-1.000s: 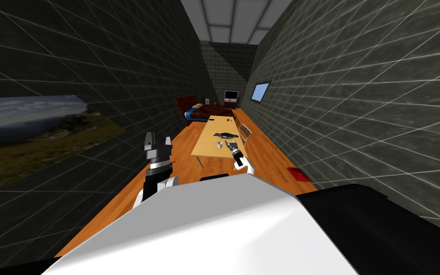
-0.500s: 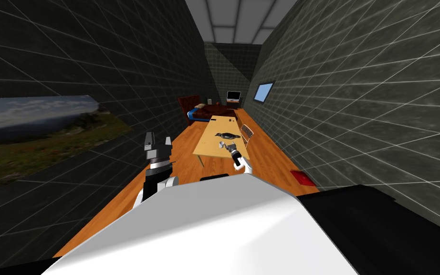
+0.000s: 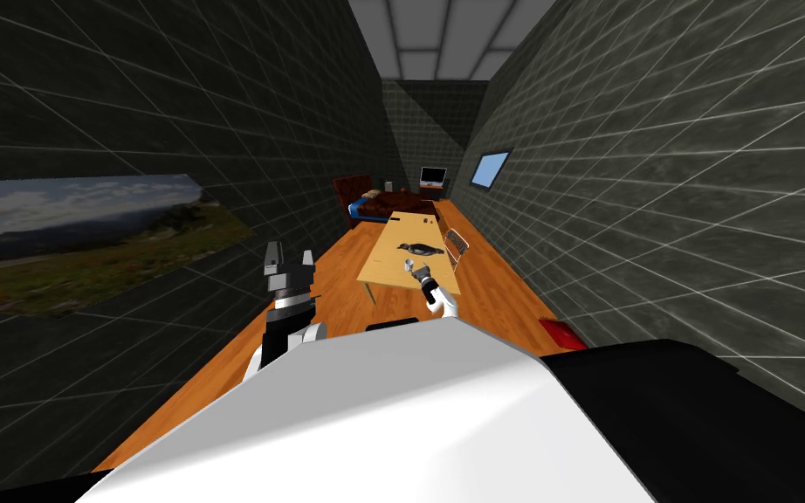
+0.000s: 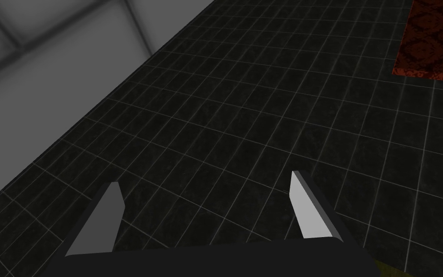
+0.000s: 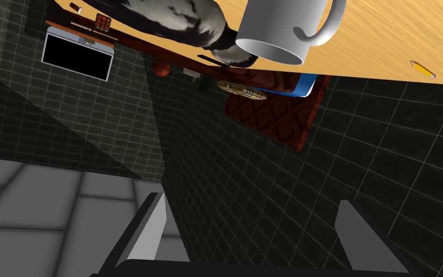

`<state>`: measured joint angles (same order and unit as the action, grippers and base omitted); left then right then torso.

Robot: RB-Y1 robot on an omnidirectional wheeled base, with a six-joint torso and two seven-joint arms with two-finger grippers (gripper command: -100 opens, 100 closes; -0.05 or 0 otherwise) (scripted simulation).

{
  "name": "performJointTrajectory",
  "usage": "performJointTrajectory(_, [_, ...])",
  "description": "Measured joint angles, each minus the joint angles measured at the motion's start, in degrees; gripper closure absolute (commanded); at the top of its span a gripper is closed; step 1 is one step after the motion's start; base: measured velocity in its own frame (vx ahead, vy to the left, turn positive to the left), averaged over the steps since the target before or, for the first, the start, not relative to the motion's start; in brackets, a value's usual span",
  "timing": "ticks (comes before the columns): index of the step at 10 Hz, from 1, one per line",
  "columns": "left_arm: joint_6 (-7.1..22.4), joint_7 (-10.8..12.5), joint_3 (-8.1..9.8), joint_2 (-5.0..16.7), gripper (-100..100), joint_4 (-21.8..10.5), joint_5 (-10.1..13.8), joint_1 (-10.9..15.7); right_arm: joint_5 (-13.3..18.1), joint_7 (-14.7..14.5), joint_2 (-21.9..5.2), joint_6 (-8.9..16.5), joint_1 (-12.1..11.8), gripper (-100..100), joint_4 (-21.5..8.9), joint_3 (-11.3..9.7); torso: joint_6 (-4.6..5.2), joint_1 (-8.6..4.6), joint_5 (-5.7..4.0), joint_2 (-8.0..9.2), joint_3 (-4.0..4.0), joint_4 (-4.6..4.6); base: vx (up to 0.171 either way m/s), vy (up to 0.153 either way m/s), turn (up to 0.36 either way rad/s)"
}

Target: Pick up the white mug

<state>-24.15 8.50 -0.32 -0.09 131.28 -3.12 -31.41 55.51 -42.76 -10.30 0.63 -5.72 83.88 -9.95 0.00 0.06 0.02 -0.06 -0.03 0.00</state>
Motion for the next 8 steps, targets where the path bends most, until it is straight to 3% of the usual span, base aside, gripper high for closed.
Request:
performJointTrajectory(3, [0.0,0.0,0.0,0.0,0,0.0,0.0,0.0,3.3,-3.1,-0.4,1.7,1.0,-100,-3.5,-0.9,0.03,-0.03,0.0,0.01,0.0,0.0,0.01,0.012,0.072])
performJointTrajectory(4, [0.0,0.0,0.0,0.0,0,0.0,0.0,0.0,3.8,-3.8,-1.6,3.4,1.8,-100,-4.4,-2.6,0.02,-0.03,0.0,0.0,0.0,0.0,0.014,0.007,0.05])
performJointTrajectory(7, [0.0,0.0,0.0,0.0,0,0.0,0.0,0.0,8.8,-7.5,-0.3,3.9,3.8,-100,-10.5,-1.8,0.02,-0.01,0.0,-0.06,-0.04,-0.02,0.024,0.012,0.103])
performJointTrajectory(8, [0.0,0.0,0.0,0.0,0,0.0,0.0,0.0,9.6,-8.5,-0.4,4.3,4.0,-100,-11.3,-2.0,0.04,-0.02,0.0,-0.04,-0.02,-0.01,0.021,0.013,0.077])
